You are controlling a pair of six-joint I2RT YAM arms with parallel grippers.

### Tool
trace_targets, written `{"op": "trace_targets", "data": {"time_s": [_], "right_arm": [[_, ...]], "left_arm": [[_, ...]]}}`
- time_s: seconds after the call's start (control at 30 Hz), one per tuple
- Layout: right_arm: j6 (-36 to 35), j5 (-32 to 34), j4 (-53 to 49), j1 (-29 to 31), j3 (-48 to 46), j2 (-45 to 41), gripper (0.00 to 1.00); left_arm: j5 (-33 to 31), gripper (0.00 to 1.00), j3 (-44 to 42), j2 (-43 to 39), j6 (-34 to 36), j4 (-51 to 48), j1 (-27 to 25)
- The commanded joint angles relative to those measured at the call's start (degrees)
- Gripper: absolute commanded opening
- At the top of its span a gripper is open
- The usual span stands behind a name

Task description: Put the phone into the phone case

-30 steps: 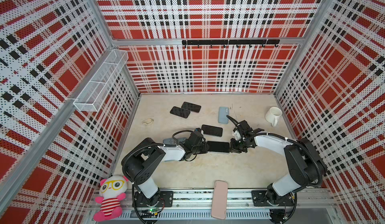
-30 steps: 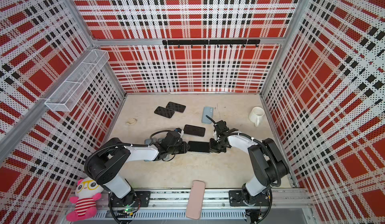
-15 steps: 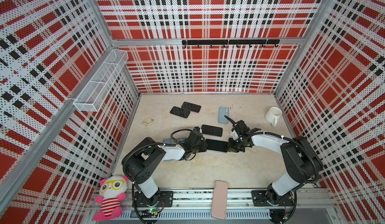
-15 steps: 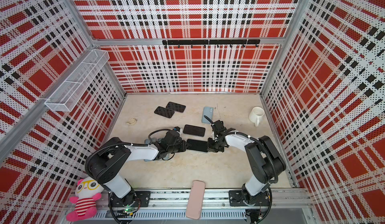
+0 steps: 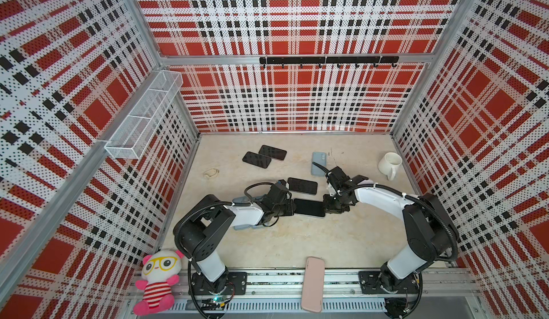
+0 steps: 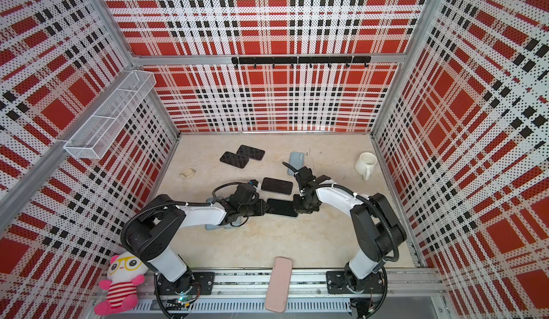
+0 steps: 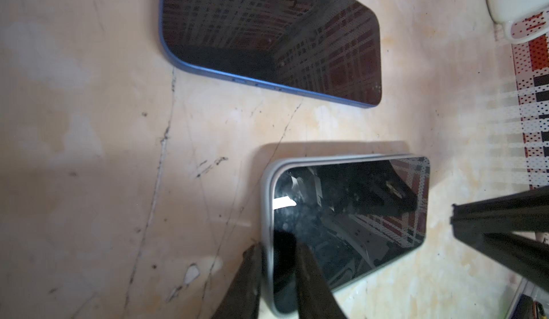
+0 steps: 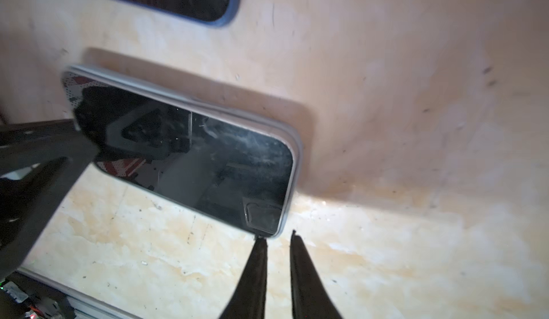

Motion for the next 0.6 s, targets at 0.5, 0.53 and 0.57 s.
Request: {"op": "trace_targets", "data": {"time_s": [0.5, 0.53, 0.57], "right_arm": [[-7.67, -2.04, -0.54, -3.04, 5.97, 6.97, 0.16], [-7.64, -2.6, -0.05, -2.98, 5.72, 7.22, 0.16], [-7.69, -2.76, 0.23, -3.07, 5.51, 7.61, 0.16]], "left_arm": [[1.9, 0.27, 3.82, 3.97, 2.78, 0.26, 0.86], [1.96, 0.27, 3.85, 4.12, 2.78, 0.3, 0.84], [1.97, 0.27, 3.83, 4.28, 2.81, 0.38, 0.84]]}}
